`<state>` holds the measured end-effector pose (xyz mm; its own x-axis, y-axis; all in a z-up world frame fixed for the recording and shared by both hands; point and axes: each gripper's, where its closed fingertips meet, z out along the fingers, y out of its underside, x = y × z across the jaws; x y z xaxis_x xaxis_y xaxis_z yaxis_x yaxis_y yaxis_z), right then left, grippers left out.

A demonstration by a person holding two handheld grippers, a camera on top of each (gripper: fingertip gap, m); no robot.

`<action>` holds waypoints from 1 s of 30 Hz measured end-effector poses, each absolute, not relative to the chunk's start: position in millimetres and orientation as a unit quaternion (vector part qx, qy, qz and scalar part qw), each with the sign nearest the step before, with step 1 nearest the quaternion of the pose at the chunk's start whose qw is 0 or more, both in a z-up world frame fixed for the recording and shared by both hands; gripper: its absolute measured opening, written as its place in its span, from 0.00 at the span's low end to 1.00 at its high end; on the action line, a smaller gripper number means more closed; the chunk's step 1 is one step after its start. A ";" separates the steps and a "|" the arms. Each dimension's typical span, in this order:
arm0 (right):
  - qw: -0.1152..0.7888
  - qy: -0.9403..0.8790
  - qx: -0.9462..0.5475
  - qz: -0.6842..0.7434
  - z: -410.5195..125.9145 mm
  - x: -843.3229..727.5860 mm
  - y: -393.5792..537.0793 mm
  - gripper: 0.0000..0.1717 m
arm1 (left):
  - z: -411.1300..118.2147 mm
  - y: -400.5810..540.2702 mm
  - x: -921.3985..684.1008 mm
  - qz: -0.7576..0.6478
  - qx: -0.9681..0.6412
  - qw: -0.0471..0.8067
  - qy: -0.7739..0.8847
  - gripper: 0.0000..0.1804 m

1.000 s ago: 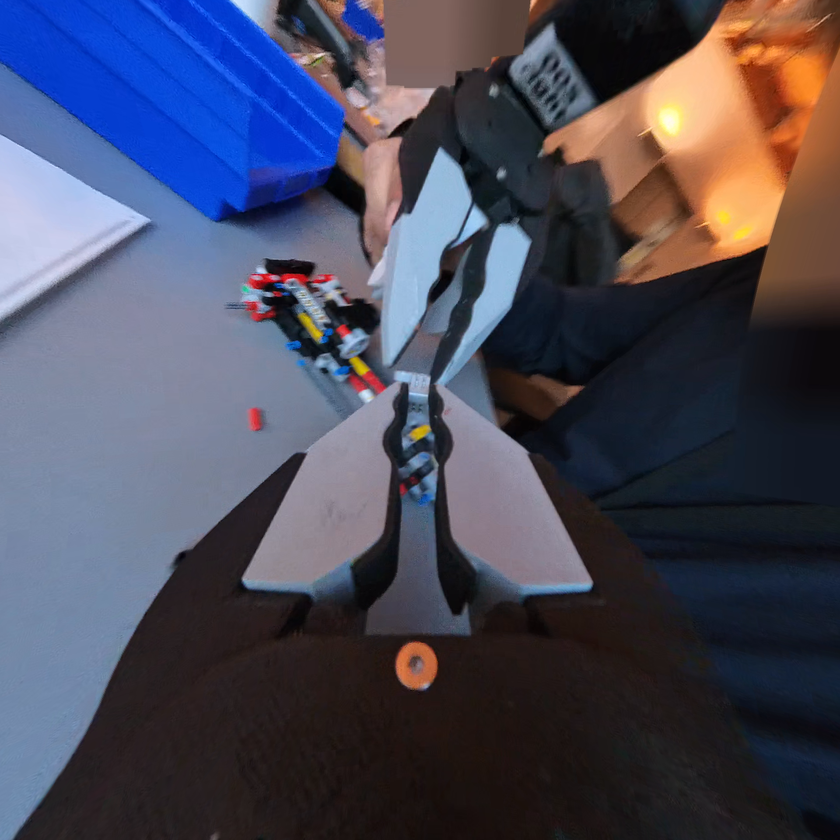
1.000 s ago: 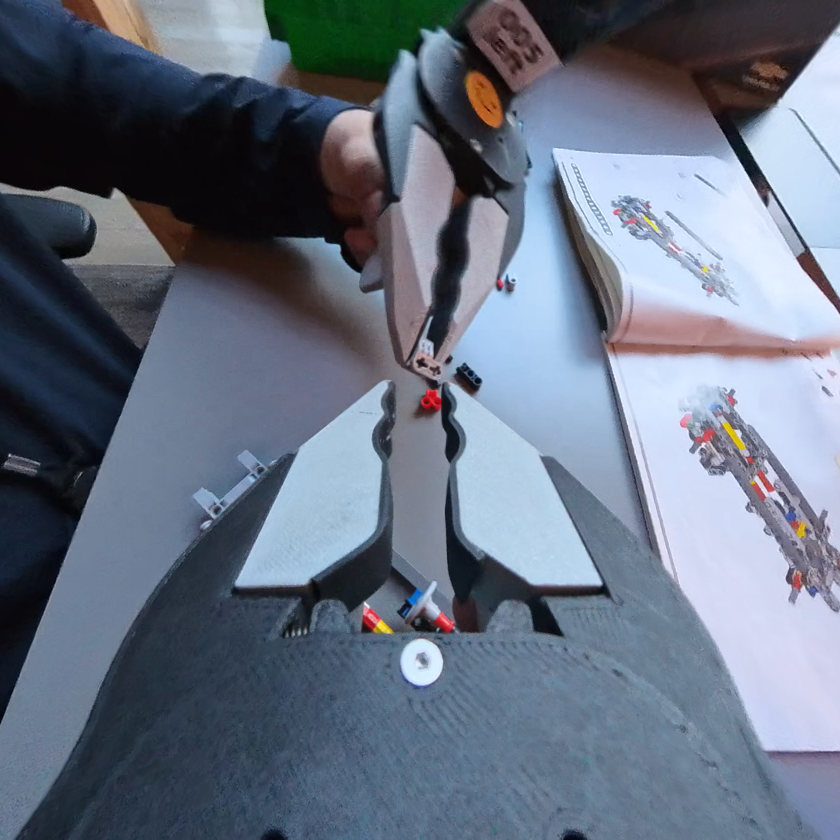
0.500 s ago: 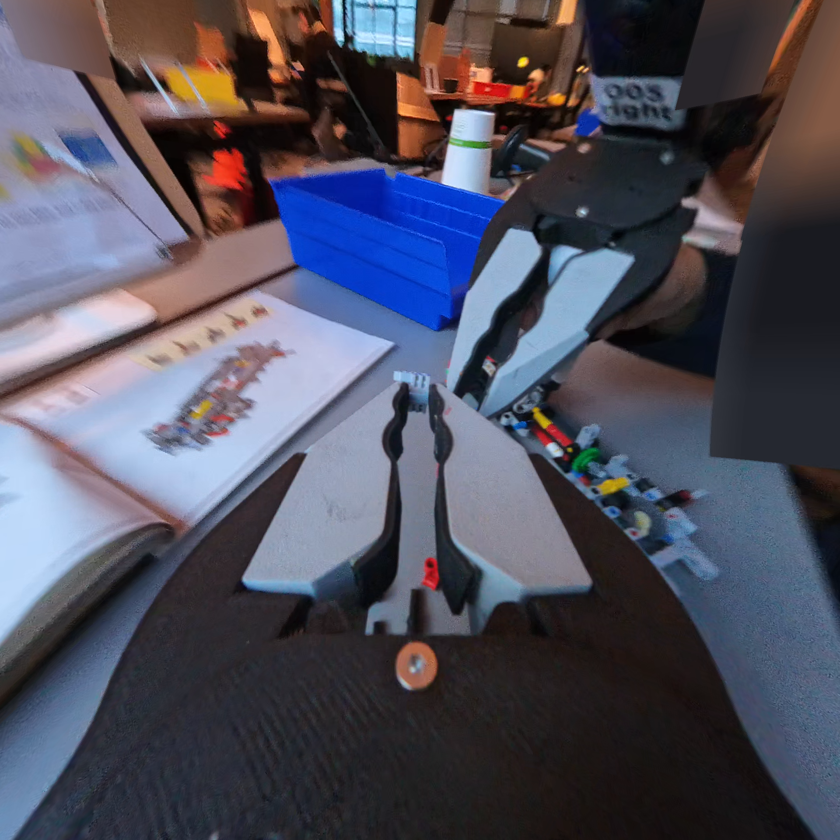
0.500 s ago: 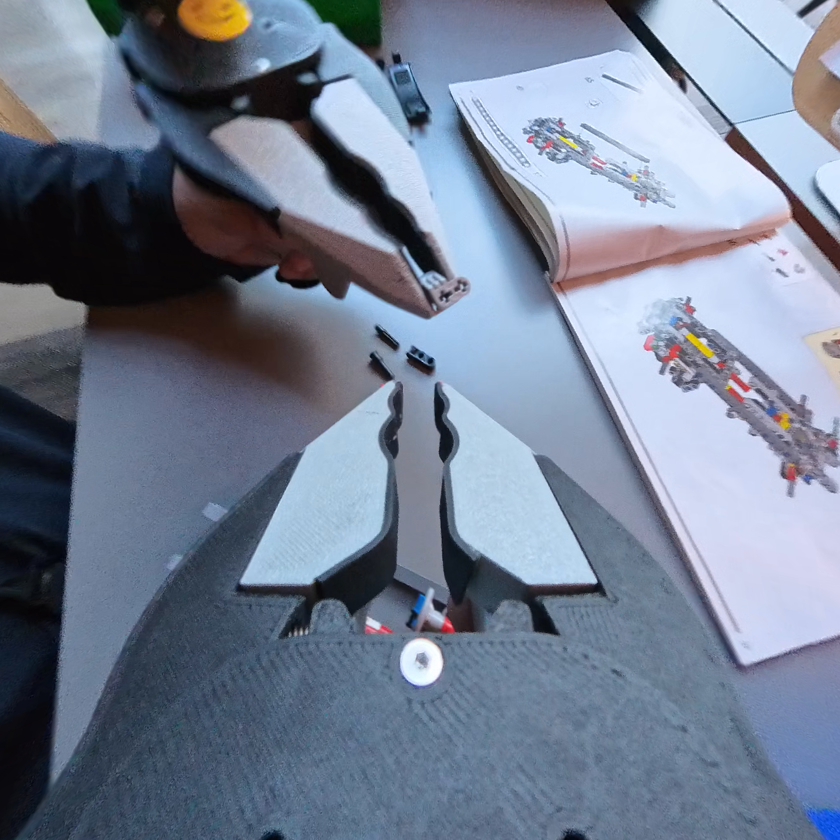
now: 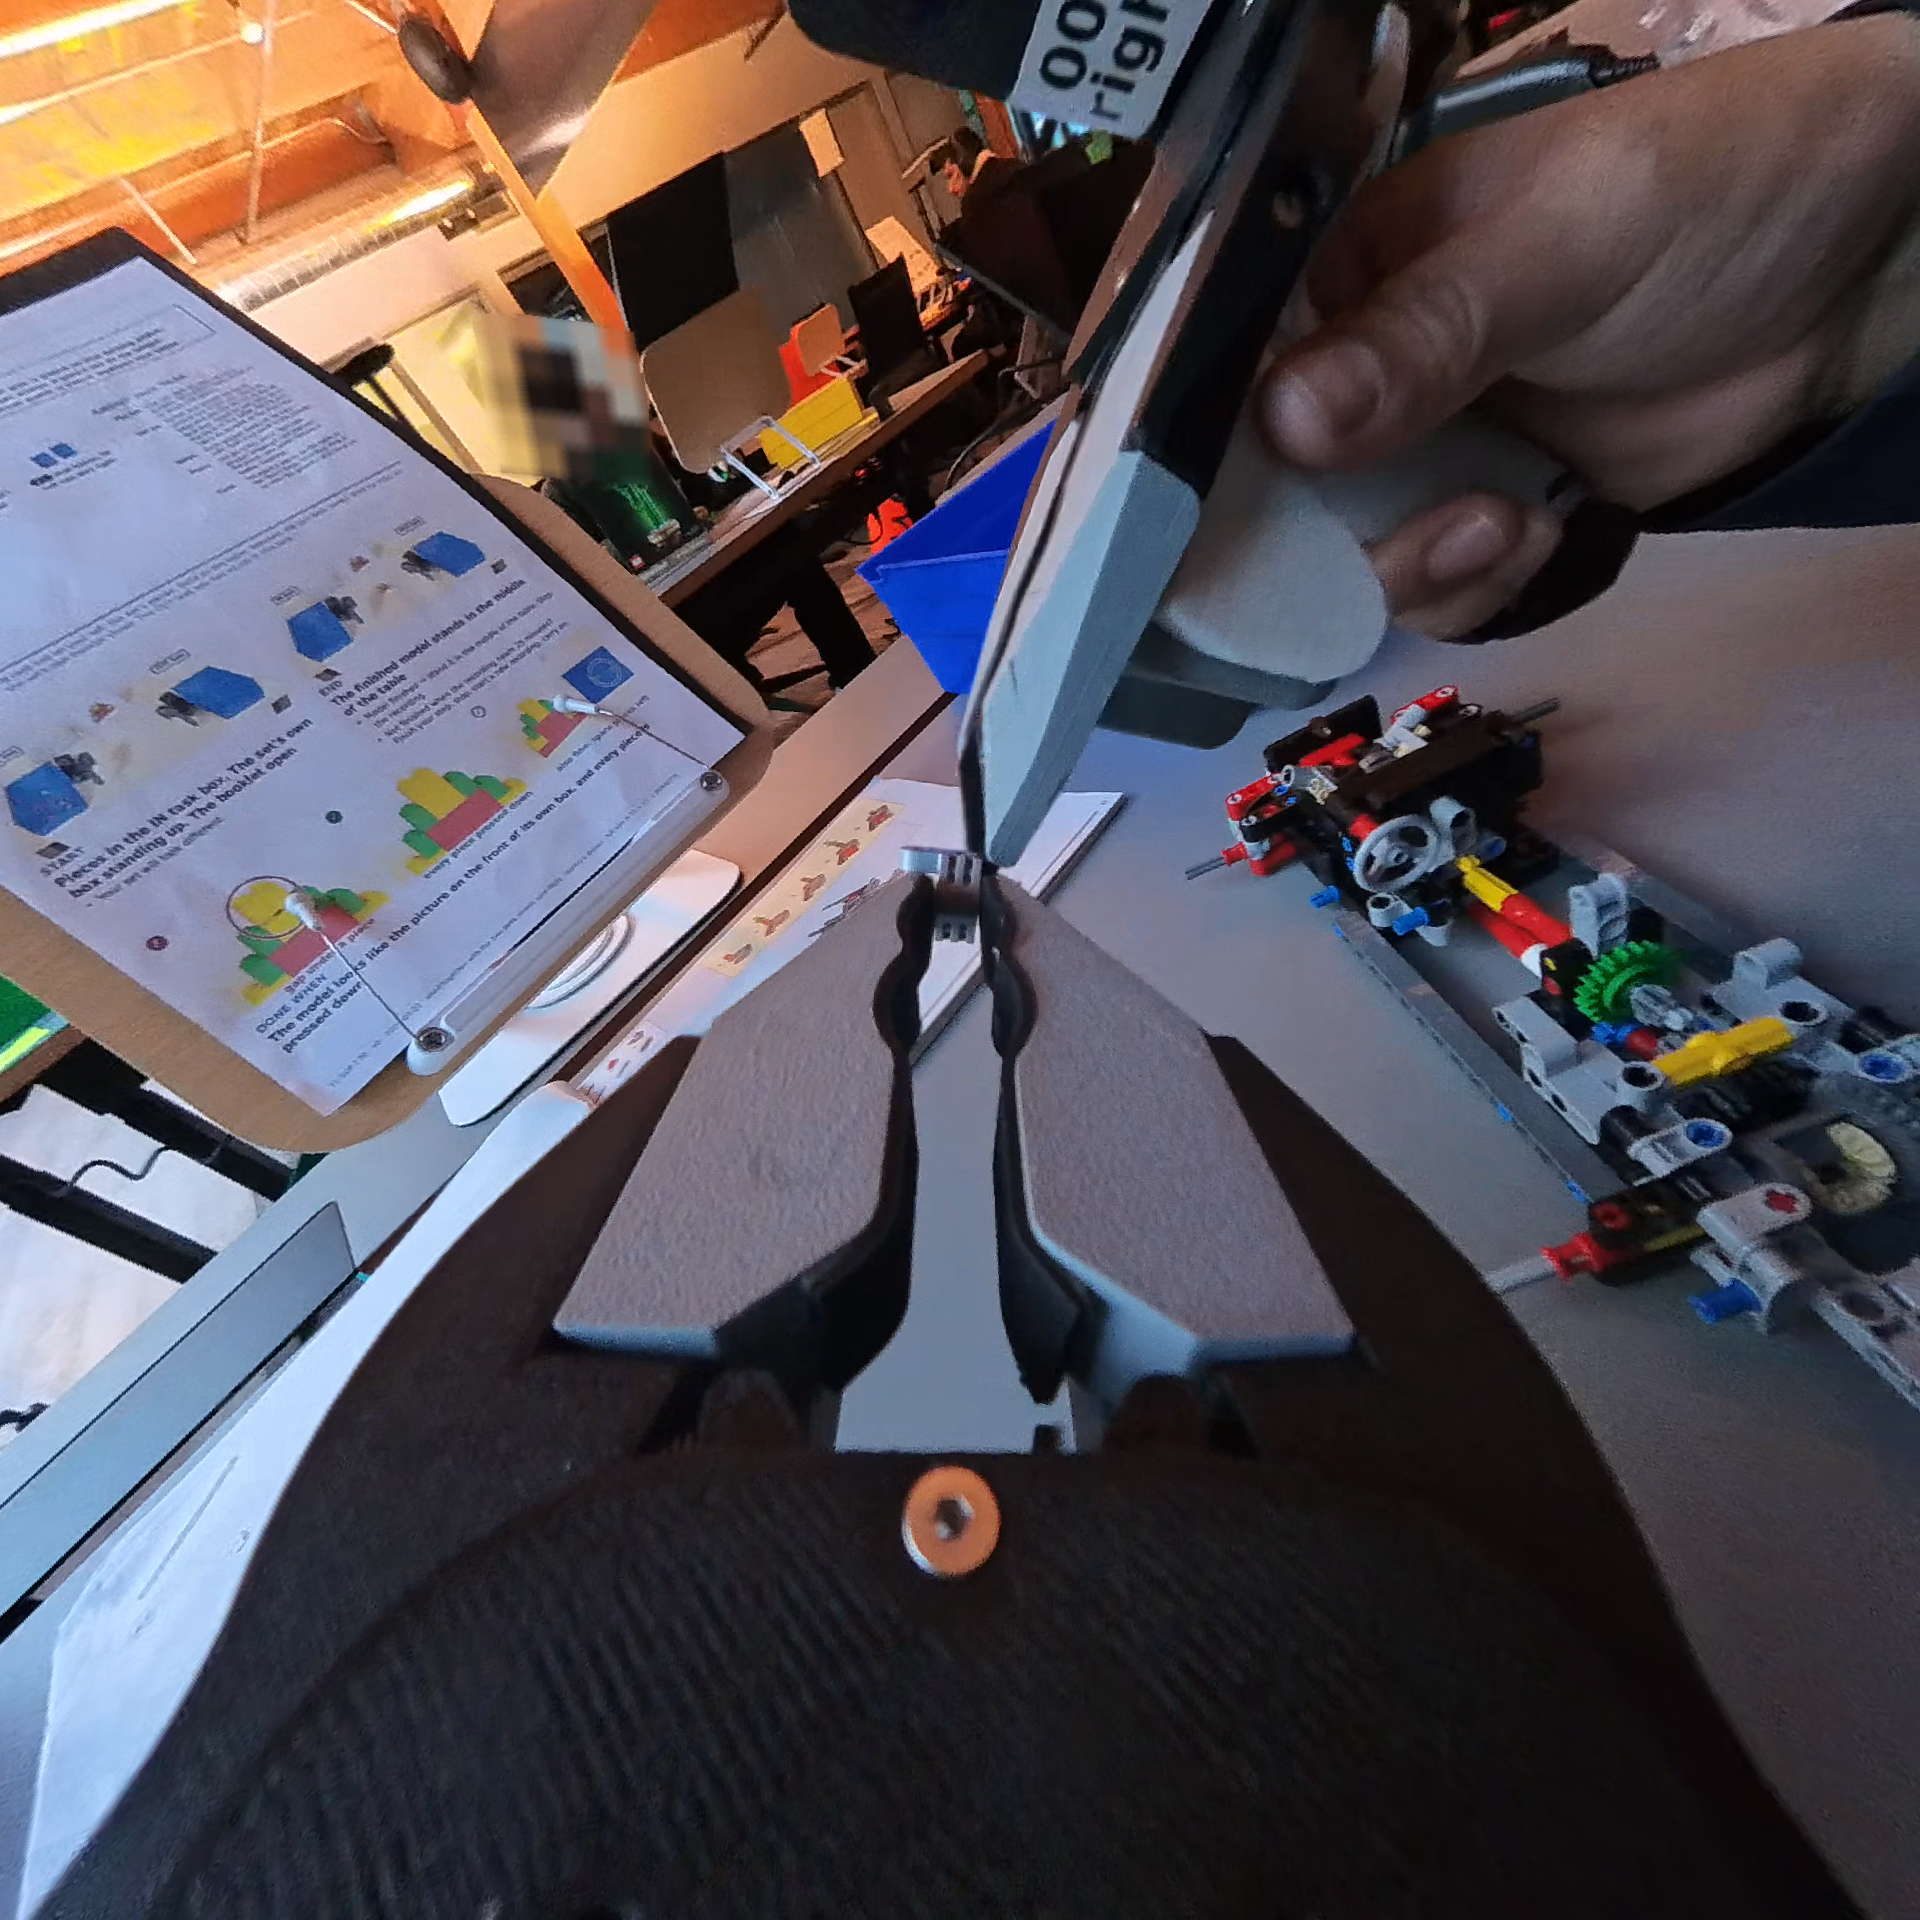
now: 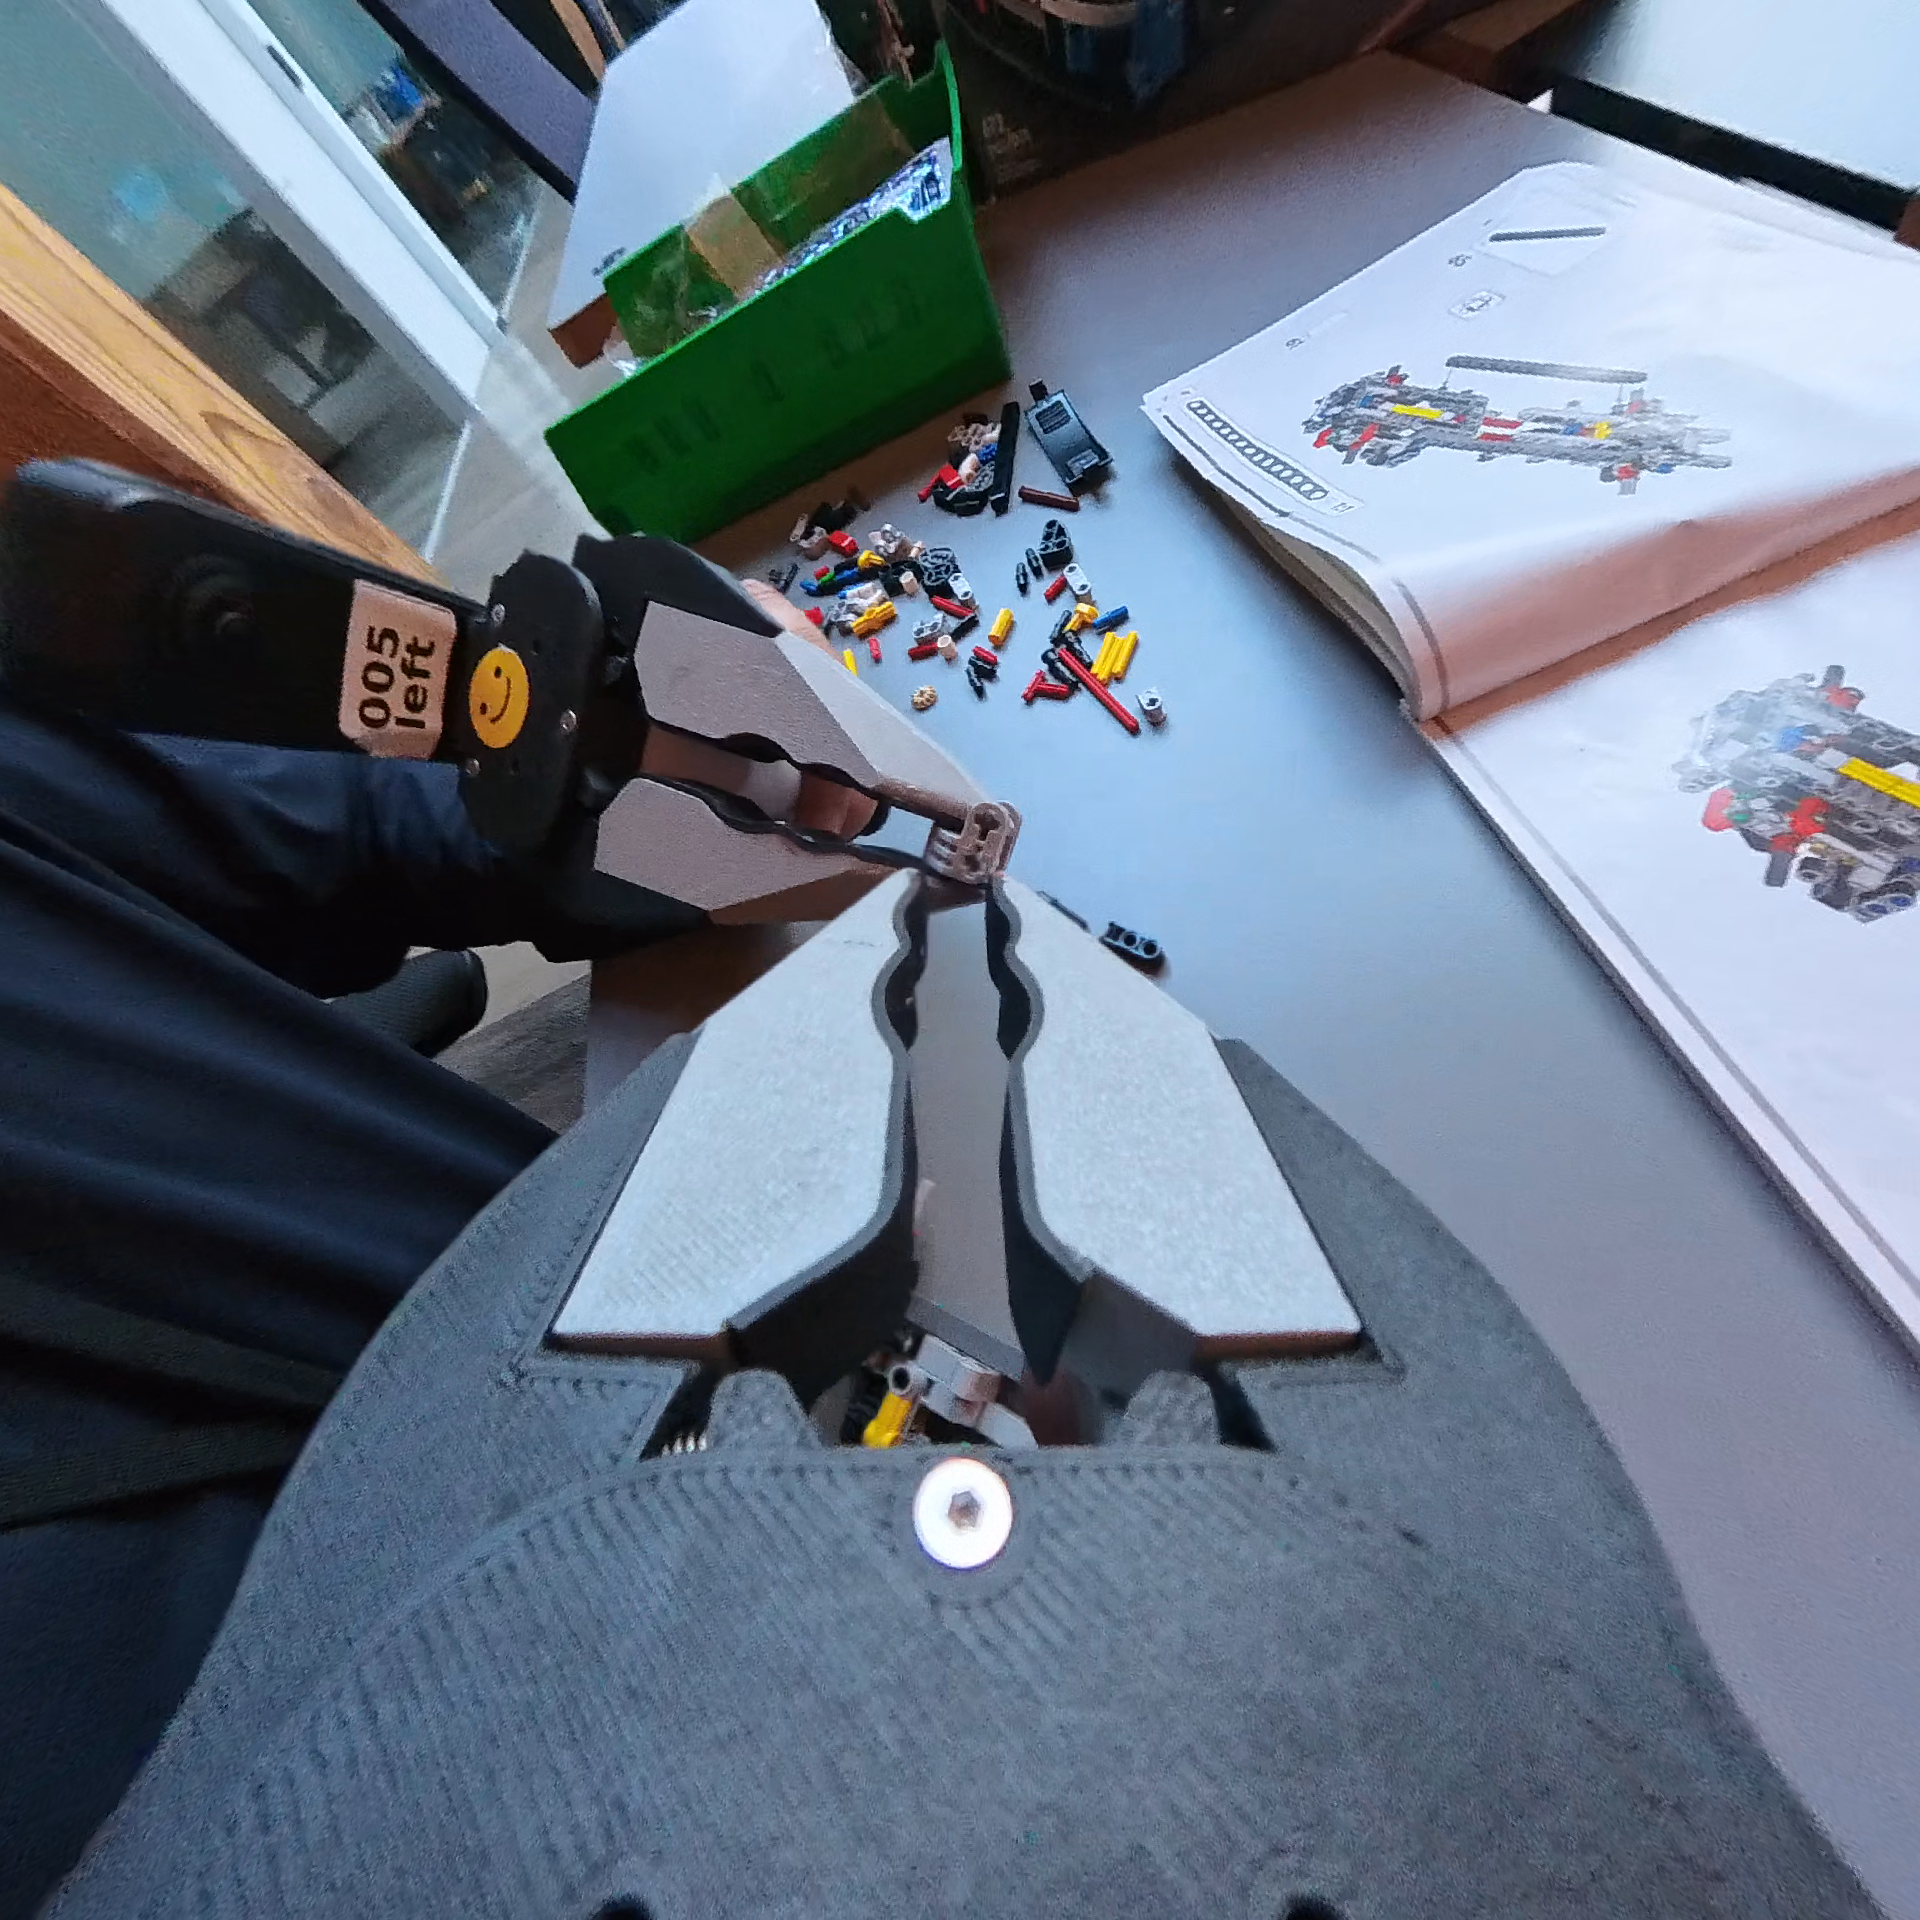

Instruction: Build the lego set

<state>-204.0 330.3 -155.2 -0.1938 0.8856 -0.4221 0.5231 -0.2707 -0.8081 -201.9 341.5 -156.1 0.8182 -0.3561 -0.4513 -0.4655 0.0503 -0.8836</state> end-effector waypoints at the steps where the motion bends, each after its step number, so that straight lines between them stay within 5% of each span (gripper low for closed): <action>1: 0.171 -0.573 -0.611 0.519 -154.6 -204.3 330.3 0.05 | -156.4 341.0 -201.8 0.046 -0.687 0.660 0.301 0.04; 16: 0.153 -0.570 -0.624 0.512 -163.8 -214.3 337.8 0.03 | -169.7 345.8 -202.2 0.095 -0.704 0.634 0.306 0.04; 21: 0.155 -0.672 -0.585 0.426 -188.6 -205.6 336.2 0.02 | -175.8 340.6 -206.9 0.007 -0.725 0.614 0.312 0.16; 30: 0.081 -0.861 -0.457 0.207 -266.0 -196.4 318.9 0.02 | -250.2 326.5 -218.4 -0.114 -0.809 0.451 0.358 0.12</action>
